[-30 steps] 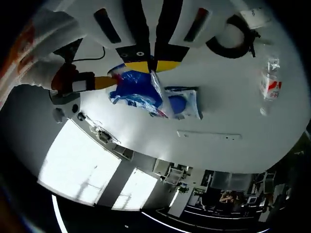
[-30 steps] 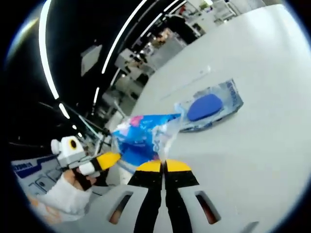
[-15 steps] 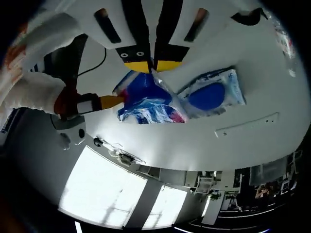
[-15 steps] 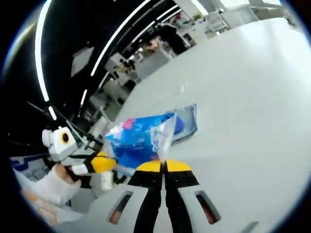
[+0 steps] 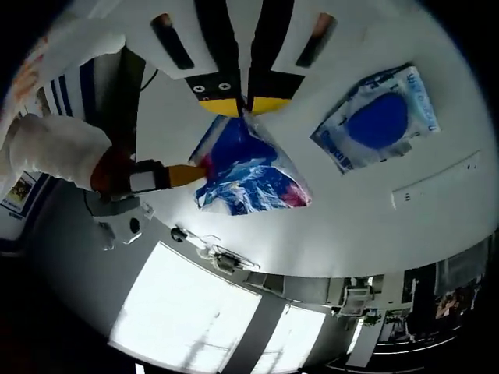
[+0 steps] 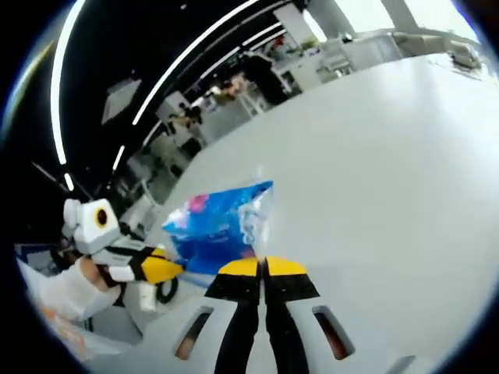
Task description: Arrange the tabletop items into an orderly group along one side of the table until the central work area is clear of visible clutter.
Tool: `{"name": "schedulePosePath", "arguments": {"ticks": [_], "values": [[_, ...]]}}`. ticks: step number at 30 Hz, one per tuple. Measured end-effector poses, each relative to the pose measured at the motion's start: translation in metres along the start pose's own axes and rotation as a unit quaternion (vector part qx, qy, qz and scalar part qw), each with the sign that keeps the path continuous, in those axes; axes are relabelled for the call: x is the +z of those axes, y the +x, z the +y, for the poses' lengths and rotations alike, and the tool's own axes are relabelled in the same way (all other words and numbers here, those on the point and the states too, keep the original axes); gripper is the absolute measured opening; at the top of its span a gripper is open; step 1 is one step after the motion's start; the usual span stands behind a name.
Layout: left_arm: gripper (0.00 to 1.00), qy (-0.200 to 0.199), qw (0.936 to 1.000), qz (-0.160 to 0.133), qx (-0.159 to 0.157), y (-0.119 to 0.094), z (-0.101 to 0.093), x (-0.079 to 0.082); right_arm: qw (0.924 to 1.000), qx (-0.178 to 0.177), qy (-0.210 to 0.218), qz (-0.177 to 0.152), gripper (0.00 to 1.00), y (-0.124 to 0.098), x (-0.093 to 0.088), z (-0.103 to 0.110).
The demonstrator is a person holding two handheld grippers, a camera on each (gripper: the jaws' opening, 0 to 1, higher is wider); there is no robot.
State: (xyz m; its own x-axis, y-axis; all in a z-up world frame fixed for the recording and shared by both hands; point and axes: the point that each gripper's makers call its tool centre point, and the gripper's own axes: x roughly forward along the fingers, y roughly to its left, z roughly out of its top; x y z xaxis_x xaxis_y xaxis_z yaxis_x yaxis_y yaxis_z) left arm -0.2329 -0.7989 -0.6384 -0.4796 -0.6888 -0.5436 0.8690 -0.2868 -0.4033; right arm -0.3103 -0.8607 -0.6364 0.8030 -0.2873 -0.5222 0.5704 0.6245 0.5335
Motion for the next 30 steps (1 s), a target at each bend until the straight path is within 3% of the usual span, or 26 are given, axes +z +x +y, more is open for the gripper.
{"name": "schedulePosePath", "arguments": {"ticks": [6,10,13,18,22,27,30], "values": [[0.0,-0.014,0.9998,0.008,0.008,0.017,0.012,0.007,0.9994,-0.016,-0.03,0.004,0.0,0.008,0.01,-0.012],[0.0,-0.039,0.9992,0.009,0.011,0.027,0.02,0.01,0.9988,-0.024,-0.043,0.005,0.0,0.014,0.017,-0.02],[0.0,-0.085,0.9962,0.005,0.02,0.036,0.028,0.014,0.9983,-0.029,-0.05,0.005,0.0,0.021,0.022,-0.028],[0.0,-0.108,0.9937,0.011,0.029,0.057,0.04,0.011,0.9963,-0.048,-0.07,0.015,0.0,0.037,0.025,-0.047],[0.0,-0.15,0.9881,0.01,0.032,0.068,0.05,0.01,0.9945,-0.057,-0.085,0.023,0.0,0.05,0.028,-0.06],[0.0,-0.171,0.9839,0.02,0.049,0.082,0.065,0.004,0.9918,-0.064,-0.105,0.036,0.0,0.069,0.027,-0.073],[0.0,-0.212,0.974,0.015,0.078,0.091,0.078,0.0,0.9917,-0.063,-0.107,0.033,0.0,0.08,0.025,-0.081]]}}
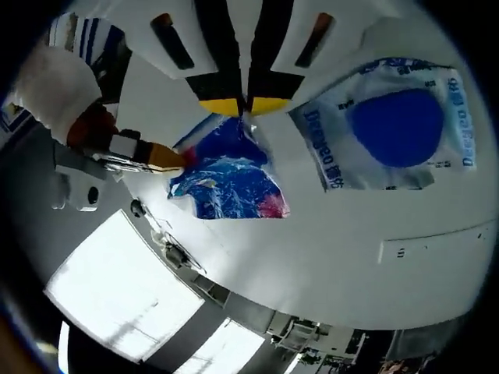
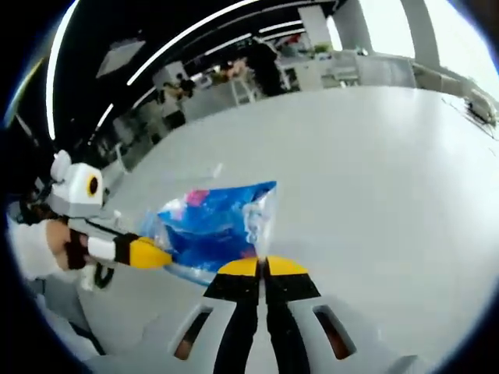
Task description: Arrange the tabletop items into an orderly group along one side of the table until the central work area is clear of visible clutter.
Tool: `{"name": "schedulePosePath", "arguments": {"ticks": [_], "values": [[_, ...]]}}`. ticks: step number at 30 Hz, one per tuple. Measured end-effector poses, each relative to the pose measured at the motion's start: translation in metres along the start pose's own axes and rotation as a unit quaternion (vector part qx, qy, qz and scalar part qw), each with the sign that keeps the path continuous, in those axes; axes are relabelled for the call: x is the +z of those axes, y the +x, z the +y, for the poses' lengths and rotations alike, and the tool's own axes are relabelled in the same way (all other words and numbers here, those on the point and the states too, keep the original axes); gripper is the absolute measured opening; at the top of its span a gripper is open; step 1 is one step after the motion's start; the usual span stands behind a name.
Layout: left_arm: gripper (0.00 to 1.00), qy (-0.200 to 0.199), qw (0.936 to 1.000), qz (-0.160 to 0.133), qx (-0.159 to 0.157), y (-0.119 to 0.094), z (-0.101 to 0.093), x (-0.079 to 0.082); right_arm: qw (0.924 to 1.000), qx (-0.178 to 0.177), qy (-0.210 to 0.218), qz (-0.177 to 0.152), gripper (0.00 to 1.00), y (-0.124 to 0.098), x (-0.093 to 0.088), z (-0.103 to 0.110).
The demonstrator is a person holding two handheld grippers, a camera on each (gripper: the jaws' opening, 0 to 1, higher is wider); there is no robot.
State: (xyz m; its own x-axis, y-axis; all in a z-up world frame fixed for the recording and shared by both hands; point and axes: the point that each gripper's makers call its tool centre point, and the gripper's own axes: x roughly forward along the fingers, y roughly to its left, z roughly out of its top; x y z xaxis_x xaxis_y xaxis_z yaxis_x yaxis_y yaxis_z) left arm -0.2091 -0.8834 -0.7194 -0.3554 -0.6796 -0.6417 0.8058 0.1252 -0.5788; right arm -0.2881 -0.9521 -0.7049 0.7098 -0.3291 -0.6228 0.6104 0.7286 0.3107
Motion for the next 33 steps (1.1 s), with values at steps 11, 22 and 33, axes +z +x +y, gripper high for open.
{"name": "schedulePosePath", "arguments": {"ticks": [11,22,33], "values": [[0.0,-0.054,0.9983,0.009,0.017,0.027,0.012,-0.002,0.9999,0.001,0.005,0.015,0.0,0.028,-0.009,-0.024],[0.0,-0.074,0.997,0.011,0.017,0.033,0.017,-0.008,0.9993,0.007,0.015,0.033,0.0,0.044,-0.017,-0.032],[0.05,-0.047,0.9986,0.019,0.014,0.021,0.02,-0.013,0.999,0.004,0.02,0.038,0.0,0.045,-0.021,-0.032]]}}
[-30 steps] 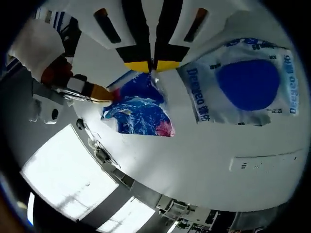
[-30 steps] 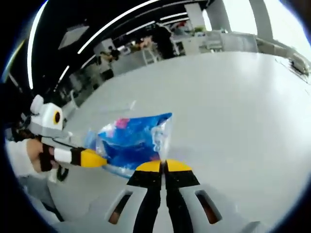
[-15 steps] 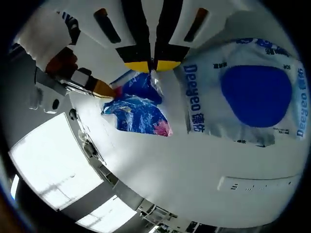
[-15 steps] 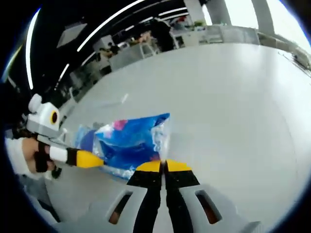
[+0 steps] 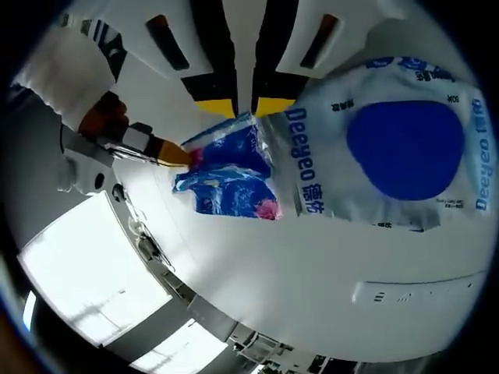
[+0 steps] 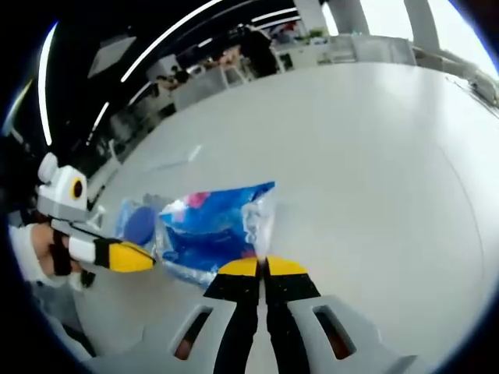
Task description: Arrange the tabletop items into an orderly group along one side of the table until the central work area is clear of visible clutter.
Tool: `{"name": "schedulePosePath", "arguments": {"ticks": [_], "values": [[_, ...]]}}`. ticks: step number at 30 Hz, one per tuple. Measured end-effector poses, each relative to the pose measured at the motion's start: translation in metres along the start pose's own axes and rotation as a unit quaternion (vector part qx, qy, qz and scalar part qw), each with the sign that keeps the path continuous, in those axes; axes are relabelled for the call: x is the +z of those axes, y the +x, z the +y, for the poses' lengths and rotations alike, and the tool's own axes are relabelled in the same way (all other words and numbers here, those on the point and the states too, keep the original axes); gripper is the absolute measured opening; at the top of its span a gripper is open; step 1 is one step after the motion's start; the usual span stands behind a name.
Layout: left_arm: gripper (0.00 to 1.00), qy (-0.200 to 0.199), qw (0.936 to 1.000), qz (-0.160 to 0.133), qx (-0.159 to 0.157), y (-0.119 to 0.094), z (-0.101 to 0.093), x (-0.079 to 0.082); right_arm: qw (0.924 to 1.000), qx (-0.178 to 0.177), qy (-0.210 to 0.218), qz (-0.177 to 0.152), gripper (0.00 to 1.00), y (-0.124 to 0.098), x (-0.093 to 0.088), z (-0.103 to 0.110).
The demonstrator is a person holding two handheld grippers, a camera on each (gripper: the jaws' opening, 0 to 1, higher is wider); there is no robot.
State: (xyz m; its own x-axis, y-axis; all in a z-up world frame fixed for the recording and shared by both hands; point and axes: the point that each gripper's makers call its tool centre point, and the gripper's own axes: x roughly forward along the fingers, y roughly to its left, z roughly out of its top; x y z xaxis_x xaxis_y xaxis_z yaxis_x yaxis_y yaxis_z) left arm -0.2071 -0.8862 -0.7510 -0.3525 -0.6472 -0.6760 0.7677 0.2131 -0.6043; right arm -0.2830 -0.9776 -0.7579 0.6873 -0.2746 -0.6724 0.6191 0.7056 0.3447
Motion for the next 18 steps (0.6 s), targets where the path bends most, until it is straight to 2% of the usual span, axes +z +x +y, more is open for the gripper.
{"name": "schedulePosePath", "arguments": {"ticks": [3,7,8,10,12,14,16,18], "values": [[0.05,0.038,0.9993,0.007,0.0,-0.005,-0.003,-0.006,0.9999,0.002,-0.01,0.004,0.0,0.003,-0.002,0.002],[0.06,0.058,0.998,0.006,-0.025,-0.014,-0.014,-0.014,0.9999,-0.005,-0.006,0.014,0.0,0.005,-0.005,0.0],[0.07,0.07,0.9964,0.005,-0.046,-0.018,-0.02,-0.018,0.9999,-0.006,-0.005,0.014,0.0,0.005,-0.005,0.0],[0.12,0.098,0.9926,0.015,-0.07,-0.026,-0.027,-0.027,0.9999,-0.009,-0.004,0.013,0.01,0.004,-0.005,0.0],[0.15,0.156,0.9846,0.022,-0.074,-0.042,-0.027,-0.04,0.9997,-0.01,-0.009,0.018,0.05,0.004,-0.006,0.0],[0.15,0.187,0.9783,0.03,-0.084,-0.059,-0.026,-0.054,0.9995,-0.016,-0.018,0.02,0.09,0.004,-0.007,-0.001],[0.14,0.176,0.9805,0.022,-0.084,-0.077,-0.021,-0.063,0.9994,-0.019,-0.021,0.018,0.13,0.003,-0.006,-0.001],[0.15,0.149,0.985,0.001,-0.088,-0.092,-0.015,-0.064,0.9992,-0.024,-0.026,0.017,0.18,0.001,-0.005,0.0]]}}
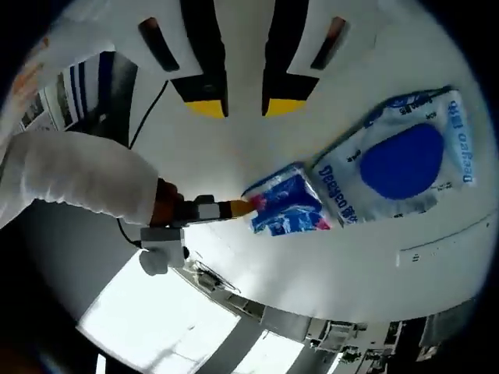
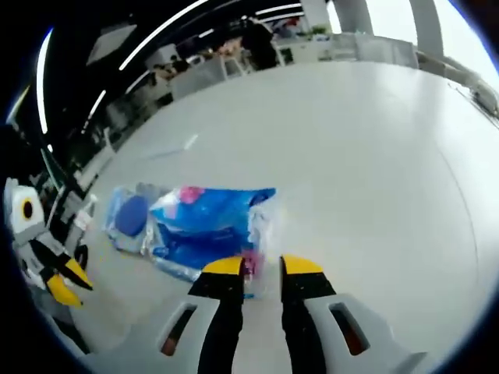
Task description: Arrange the tabletop items into an orderly group along one side of the table until the central work area is clear of visible clutter.
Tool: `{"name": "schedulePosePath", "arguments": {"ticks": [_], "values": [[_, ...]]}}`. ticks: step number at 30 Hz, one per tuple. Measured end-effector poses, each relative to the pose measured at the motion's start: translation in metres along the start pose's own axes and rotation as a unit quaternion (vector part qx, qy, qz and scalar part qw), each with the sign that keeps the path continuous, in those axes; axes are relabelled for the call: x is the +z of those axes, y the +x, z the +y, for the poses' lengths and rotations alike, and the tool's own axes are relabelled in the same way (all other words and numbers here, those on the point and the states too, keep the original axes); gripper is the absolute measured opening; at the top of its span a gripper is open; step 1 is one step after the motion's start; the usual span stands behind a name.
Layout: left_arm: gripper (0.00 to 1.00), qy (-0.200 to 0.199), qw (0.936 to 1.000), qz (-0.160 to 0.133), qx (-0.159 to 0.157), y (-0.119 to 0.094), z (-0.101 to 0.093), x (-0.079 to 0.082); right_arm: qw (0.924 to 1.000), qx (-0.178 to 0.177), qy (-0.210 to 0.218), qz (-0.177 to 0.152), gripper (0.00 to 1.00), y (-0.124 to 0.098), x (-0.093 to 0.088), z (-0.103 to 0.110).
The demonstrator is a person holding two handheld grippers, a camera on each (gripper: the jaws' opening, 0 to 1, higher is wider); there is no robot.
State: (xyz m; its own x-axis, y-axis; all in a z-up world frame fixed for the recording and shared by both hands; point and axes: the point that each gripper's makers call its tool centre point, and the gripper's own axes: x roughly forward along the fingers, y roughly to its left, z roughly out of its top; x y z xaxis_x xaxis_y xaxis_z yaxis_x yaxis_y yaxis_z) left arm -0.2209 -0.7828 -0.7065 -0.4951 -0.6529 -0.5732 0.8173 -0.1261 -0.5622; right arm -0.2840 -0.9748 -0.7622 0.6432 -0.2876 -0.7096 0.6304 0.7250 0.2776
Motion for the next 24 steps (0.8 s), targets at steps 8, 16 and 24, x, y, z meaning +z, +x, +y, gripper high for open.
{"name": "schedulePosePath", "arguments": {"ticks": [8,16,24], "values": [[0.19,-0.032,0.9955,-0.079,0.042,-0.045,0.024,0.006,0.9997,-0.017,-0.018,-0.007,0.39,-0.015,0.003,0.008],[0.24,0.03,0.9906,-0.122,0.055,-0.077,0.021,0.036,0.9994,-0.012,-0.009,-0.033,0.43,-0.041,-0.001,0.031],[0.32,0.087,0.9837,-0.151,0.041,-0.106,0.007,0.049,0.9987,0.004,-0.006,-0.051,0.45,-0.064,-0.014,0.061]]}}
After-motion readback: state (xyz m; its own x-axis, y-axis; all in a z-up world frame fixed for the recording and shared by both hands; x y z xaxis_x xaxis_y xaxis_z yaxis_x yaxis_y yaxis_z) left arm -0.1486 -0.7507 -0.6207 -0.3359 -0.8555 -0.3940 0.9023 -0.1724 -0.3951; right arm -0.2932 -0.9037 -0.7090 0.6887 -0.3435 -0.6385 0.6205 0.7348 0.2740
